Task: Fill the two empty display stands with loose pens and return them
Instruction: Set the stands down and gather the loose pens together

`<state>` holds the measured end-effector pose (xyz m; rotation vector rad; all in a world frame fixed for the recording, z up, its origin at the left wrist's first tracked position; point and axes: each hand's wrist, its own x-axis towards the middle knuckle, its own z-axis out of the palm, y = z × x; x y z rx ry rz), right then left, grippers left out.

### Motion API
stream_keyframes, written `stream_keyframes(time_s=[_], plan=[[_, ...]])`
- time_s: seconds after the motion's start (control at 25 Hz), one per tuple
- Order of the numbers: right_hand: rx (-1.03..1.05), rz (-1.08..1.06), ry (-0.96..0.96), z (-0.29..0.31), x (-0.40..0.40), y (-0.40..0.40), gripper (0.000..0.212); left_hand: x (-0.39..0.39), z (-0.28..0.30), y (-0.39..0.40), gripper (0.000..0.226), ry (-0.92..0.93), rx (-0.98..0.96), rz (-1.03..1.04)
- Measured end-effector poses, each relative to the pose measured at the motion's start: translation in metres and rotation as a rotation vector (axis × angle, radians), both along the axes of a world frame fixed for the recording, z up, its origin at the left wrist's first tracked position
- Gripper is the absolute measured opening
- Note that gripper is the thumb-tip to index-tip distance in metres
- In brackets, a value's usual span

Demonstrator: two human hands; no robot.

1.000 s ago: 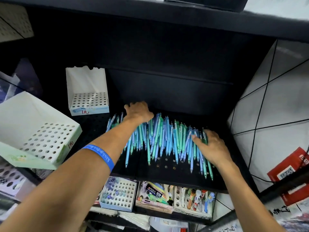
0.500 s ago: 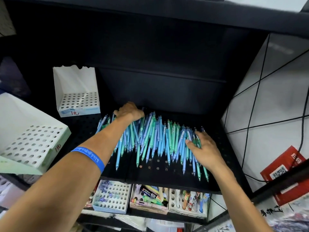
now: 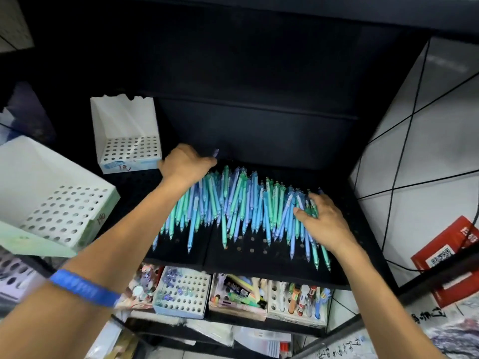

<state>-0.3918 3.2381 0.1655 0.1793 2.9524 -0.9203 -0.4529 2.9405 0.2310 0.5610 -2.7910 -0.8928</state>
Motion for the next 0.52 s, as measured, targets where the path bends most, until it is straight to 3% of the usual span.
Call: stream_keyframes(time_s=[0.16,0.32,0.52], plan=[[-0.010,0.001,0.004,0.001,-0.007,-0.014,0.074,0.072,-0.021,-0.034,0.040,-0.062,-0.045,0.002],[0.040,-0.019,0.024,-0.001,-0.007,-0.026,0.078,0.084,-0.042,-0.056,0.047,0.057,-0.054,-0.048],[0.050,-0.071,-0.045,0.007,-0.004,-0.040,0.095,0.057,-0.051,-0.057,0.093,-0.136,0.001,-0.181]])
